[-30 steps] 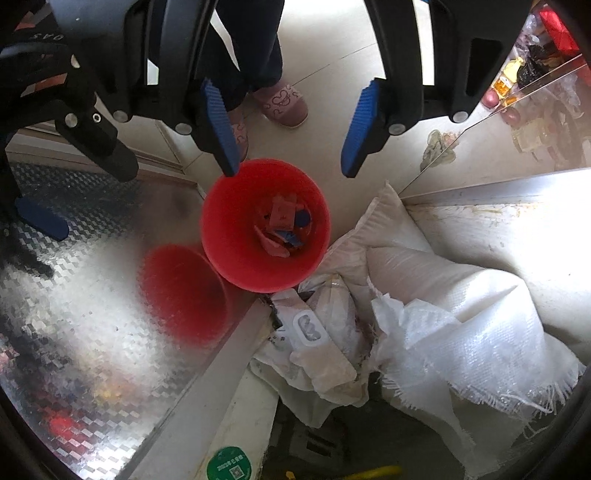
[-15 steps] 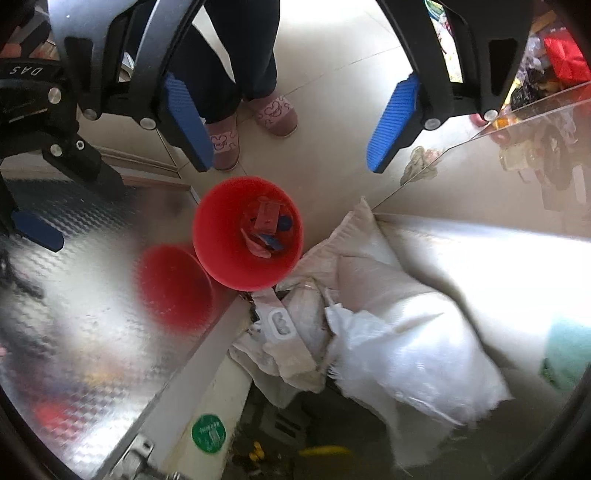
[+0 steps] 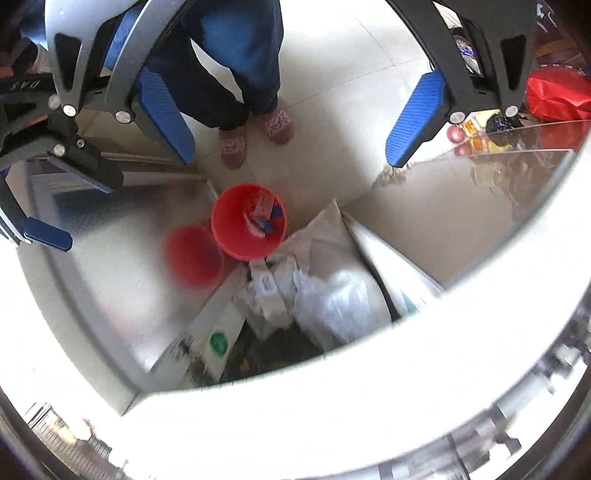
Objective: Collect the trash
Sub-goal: 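Raise both tools back up to the counter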
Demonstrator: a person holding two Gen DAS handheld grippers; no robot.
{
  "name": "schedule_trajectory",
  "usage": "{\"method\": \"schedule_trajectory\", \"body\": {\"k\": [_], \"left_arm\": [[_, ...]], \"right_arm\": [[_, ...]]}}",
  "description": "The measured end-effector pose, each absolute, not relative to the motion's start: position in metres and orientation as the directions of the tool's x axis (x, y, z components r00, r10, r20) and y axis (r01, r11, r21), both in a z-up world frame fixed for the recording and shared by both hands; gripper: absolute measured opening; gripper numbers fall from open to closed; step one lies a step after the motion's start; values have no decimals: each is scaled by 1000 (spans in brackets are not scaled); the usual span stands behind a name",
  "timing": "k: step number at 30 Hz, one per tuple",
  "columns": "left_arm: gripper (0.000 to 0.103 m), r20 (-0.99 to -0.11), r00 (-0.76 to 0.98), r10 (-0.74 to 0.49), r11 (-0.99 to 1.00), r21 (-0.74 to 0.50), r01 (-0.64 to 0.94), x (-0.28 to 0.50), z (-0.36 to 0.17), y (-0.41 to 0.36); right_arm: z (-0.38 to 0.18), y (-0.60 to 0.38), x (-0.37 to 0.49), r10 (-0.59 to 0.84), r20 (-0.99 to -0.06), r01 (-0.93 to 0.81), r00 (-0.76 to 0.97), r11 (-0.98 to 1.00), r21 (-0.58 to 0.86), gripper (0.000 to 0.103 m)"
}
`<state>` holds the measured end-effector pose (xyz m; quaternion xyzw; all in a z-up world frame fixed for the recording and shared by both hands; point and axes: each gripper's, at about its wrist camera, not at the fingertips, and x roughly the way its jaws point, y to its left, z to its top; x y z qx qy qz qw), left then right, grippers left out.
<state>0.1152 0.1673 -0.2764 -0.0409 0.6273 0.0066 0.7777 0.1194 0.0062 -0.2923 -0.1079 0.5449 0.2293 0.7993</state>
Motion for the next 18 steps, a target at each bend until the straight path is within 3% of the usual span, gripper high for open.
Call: {"method": "schedule_trajectory", "body": {"k": [8, 18], "left_arm": [[102, -936, 345, -66, 998, -69, 4, 119, -189, 165], [102, -871, 460, -171, 982, -115, 149, 160, -119, 143]], "right_arm": [[-196, 2, 117, 276, -874, -464, 400, 884, 66, 102], [-142, -31, 116, 227, -825, -334, 518, 941, 49, 102]]}}
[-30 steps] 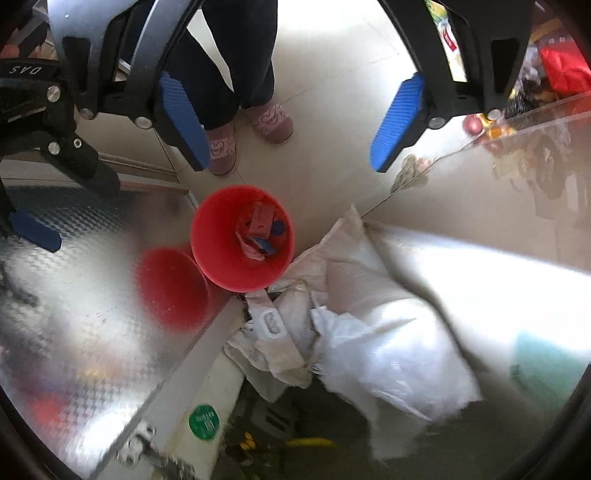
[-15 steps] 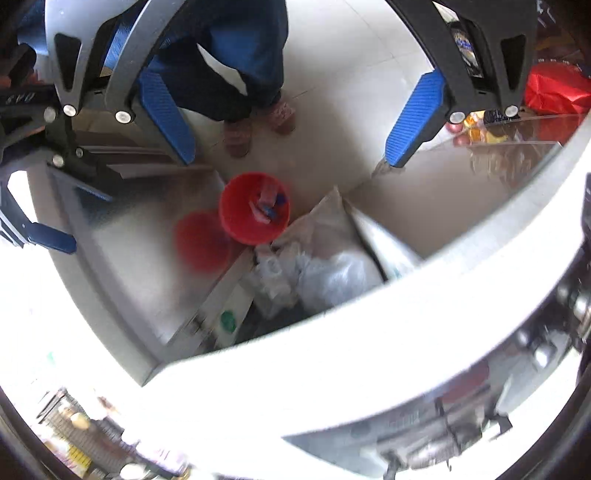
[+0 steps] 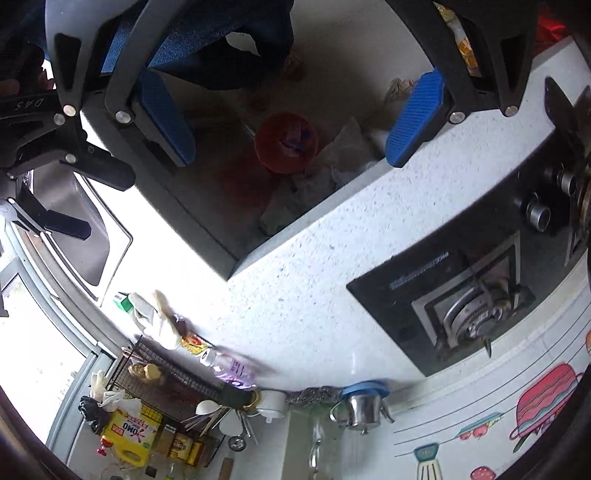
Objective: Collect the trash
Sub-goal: 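Raise both tools back up to the counter, then grasp the white gloves with the right gripper and lift them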
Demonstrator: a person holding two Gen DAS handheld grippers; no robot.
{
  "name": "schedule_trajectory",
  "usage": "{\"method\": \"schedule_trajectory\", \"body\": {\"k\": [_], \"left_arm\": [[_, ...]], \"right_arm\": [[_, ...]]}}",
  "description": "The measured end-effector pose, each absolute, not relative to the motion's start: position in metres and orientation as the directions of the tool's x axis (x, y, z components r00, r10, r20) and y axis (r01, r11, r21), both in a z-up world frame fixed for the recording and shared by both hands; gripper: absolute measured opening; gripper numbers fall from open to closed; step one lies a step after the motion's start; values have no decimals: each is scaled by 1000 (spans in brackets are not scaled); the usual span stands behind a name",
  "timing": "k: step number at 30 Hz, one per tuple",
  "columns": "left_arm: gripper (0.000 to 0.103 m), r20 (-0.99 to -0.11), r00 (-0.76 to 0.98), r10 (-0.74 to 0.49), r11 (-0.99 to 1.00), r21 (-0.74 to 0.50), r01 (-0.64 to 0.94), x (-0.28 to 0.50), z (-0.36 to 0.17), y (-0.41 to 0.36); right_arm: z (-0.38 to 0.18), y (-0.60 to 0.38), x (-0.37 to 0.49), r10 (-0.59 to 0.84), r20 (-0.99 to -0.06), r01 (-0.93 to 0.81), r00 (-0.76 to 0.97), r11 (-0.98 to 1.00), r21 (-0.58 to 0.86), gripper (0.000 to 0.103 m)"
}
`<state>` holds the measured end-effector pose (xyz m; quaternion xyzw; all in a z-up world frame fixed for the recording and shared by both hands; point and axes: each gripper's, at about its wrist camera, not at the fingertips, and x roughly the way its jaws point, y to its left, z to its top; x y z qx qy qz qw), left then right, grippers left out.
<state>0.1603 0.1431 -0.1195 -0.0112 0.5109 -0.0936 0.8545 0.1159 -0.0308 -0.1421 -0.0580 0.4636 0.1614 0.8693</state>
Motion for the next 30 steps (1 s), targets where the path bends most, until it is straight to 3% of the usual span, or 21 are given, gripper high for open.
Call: {"method": "schedule_trajectory", "body": {"k": [15, 30], "left_arm": [[102, -841, 470, -269, 938, -118, 326, 265, -84, 57], [102, -885, 413, -213, 938, -68, 339, 401, -110, -10]], "right_arm": [[-100, -108, 181, 168, -784, -185, 598, 980, 69, 102], [-118, -167, 304, 153, -815, -163, 559, 984, 73, 102]]}}
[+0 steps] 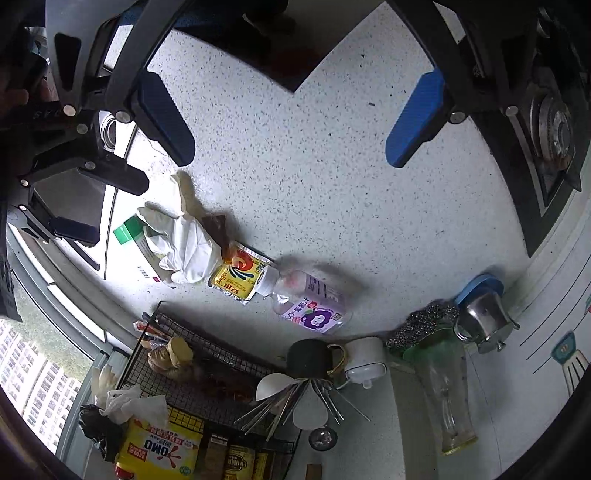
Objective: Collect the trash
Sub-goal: 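Grasp the white gloves with the right gripper and lift them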
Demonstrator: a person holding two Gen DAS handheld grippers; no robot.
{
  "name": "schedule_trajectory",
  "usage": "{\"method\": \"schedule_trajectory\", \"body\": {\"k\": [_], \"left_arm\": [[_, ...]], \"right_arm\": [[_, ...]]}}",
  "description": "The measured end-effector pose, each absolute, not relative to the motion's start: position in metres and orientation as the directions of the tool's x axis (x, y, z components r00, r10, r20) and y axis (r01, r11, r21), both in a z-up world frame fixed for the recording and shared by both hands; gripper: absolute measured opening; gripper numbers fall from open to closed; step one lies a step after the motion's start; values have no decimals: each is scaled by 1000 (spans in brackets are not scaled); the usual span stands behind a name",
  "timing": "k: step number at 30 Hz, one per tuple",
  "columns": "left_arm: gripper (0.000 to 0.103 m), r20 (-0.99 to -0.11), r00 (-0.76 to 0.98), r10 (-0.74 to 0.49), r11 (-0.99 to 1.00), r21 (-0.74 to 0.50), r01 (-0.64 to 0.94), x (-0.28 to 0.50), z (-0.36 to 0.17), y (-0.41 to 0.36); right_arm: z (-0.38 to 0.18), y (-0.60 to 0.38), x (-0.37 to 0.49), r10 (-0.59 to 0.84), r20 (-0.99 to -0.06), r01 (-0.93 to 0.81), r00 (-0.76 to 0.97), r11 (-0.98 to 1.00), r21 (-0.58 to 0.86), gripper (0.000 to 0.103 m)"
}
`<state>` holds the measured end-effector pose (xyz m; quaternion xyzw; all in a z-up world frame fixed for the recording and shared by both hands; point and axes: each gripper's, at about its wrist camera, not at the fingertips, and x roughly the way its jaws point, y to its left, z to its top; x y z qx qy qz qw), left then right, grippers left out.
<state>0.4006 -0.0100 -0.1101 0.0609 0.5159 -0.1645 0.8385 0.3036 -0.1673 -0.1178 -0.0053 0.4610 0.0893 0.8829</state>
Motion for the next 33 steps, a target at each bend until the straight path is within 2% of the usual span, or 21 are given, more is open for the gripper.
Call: {"method": "schedule_trajectory", "body": {"k": [10, 12, 14, 15, 17, 21, 22, 25, 33], "left_arm": [[102, -916, 354, -189, 949, -79, 305, 454, -141, -26], [102, -922, 341, -184, 950, -78, 301, 458, -148, -27], [102, -927, 330, -176, 955, -79, 287, 460, -153, -27], [102, -927, 333, -172, 960, -81, 269, 461, -154, -25], [102, -924, 339, -176, 965, -94, 247, 461, -154, -22], [102, -914, 365, -178, 967, -93, 239, 459, -147, -22], [102, -911, 373, -178, 967, -91, 239, 457, -144, -22], [102, -911, 366, -188, 964, -100, 245, 457, -138, -24], [102, -920, 324, -219, 943, -115, 312, 451, -128, -43]], "right_arm": [[-159, -173, 383, 113, -859, -215, 499, 977, 4, 102], [-164, -170, 391, 110, -865, -231, 490, 973, -6, 99], [-169, -168, 397, 115, -874, -243, 471, 970, -4, 80], [-172, -169, 400, 111, -879, -244, 464, 970, -6, 76], [-180, -170, 404, 99, -892, -250, 441, 968, -16, 53], [-184, -176, 402, 146, -898, -257, 414, 966, 39, 20], [-182, -178, 400, 152, -897, -254, 415, 966, 46, 8], [-172, -185, 386, 183, -886, -250, 425, 965, 79, 3], [-124, -213, 341, 237, -847, -213, 475, 965, 151, 2]]}}
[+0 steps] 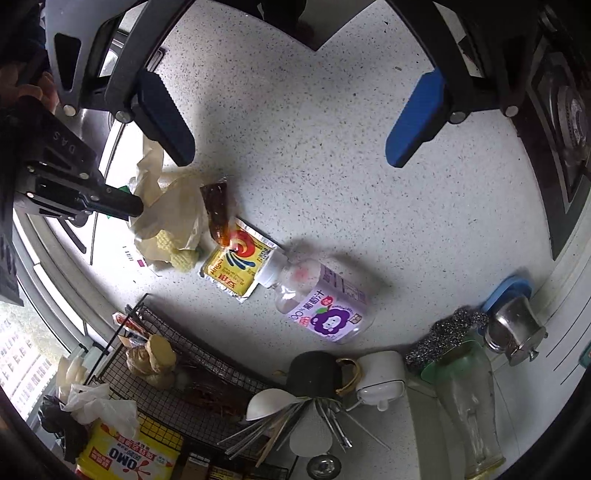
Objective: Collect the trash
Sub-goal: 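Grasp the white gloves with the right gripper and lift them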
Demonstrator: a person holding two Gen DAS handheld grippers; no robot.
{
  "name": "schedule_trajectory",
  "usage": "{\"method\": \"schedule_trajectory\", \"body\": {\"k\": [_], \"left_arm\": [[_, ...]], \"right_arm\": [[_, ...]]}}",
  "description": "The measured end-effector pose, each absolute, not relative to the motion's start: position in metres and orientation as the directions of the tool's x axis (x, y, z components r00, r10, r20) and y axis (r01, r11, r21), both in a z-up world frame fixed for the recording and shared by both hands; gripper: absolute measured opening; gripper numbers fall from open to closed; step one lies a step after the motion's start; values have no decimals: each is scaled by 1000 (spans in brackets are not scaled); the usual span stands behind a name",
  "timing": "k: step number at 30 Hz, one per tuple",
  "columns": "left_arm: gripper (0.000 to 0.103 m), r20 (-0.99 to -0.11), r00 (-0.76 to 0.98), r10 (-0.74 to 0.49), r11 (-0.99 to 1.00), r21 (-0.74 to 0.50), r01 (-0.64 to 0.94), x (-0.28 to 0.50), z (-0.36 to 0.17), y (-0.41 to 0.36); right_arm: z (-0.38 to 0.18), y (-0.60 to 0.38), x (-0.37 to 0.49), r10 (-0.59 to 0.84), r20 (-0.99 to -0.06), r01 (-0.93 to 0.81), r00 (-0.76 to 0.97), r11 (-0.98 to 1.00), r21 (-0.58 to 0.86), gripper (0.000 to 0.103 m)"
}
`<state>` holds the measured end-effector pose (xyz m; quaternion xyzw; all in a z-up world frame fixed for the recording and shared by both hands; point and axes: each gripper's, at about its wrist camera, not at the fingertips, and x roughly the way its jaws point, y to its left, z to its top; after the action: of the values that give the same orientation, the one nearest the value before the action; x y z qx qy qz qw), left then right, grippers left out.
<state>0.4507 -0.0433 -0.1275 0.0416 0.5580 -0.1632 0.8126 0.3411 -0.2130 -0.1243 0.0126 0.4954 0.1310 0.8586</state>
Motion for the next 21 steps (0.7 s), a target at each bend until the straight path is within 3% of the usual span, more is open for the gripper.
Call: {"method": "schedule_trajectory", "body": {"k": [11, 17, 21], "left_arm": [[102, -933, 255, -254, 911, -142, 387, 452, -130, -85], [102, -951, 192, -244, 909, -155, 387, 463, -156, -104], [102, -959, 170, -226, 907, -144, 395, 469, -174, -115]], "right_arm": [[-78, -267, 289, 188, -807, -67, 560, 981, 182, 2], [-88, -283, 293, 154, -814, -17, 560, 985, 174, 2], [-114, -275, 300, 222, -845, -53, 486, 973, 225, 2]]}}
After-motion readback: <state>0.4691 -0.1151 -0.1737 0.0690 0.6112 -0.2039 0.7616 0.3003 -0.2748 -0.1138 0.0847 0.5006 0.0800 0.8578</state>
